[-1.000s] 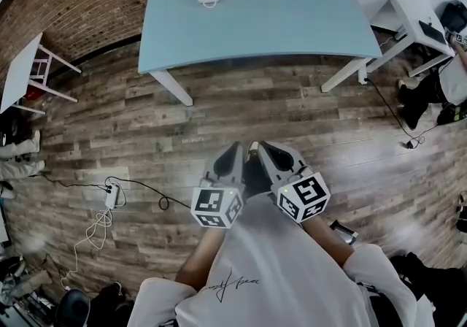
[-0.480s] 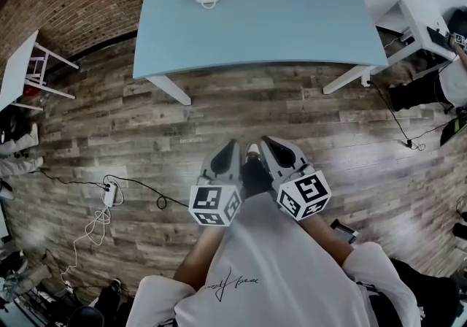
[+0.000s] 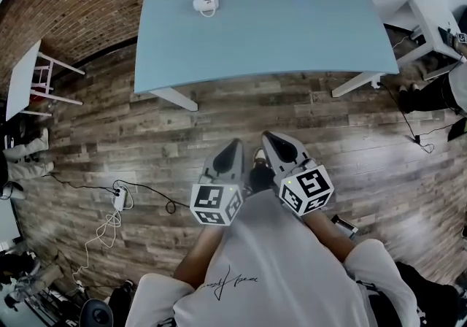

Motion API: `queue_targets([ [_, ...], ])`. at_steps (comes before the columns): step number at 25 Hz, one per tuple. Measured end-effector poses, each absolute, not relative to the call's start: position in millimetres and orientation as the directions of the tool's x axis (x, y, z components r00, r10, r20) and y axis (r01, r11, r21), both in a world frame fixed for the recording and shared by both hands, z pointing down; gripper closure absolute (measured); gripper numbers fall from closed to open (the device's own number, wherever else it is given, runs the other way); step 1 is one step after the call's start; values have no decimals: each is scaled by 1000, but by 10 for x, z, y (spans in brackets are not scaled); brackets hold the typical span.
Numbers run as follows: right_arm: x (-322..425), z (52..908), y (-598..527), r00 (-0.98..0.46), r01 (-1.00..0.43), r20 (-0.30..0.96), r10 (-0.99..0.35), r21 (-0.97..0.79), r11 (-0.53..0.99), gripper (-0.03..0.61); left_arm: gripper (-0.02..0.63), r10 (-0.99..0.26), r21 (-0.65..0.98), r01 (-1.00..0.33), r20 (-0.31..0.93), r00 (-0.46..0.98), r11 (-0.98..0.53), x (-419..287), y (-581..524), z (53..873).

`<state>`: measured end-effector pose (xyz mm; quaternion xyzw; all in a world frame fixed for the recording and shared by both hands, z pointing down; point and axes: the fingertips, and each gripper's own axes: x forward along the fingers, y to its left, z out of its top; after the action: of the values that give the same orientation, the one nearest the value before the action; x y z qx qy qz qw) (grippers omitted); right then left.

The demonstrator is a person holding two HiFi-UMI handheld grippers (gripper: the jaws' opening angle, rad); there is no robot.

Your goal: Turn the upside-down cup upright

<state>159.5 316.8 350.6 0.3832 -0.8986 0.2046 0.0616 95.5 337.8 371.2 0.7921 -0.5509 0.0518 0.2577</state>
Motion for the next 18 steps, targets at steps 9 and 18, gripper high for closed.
queue_targets([
  [9,1660,3507,2775,-708,-705,253,-660,-323,632,557,604,-849,322,-907,363,383,-271,1035,2993,3695],
  [18,1678,3472,2600,-724,-687,245,-644,-336,645,557,604,-861,328,-908,346,372,-260,1086,2812,3622],
])
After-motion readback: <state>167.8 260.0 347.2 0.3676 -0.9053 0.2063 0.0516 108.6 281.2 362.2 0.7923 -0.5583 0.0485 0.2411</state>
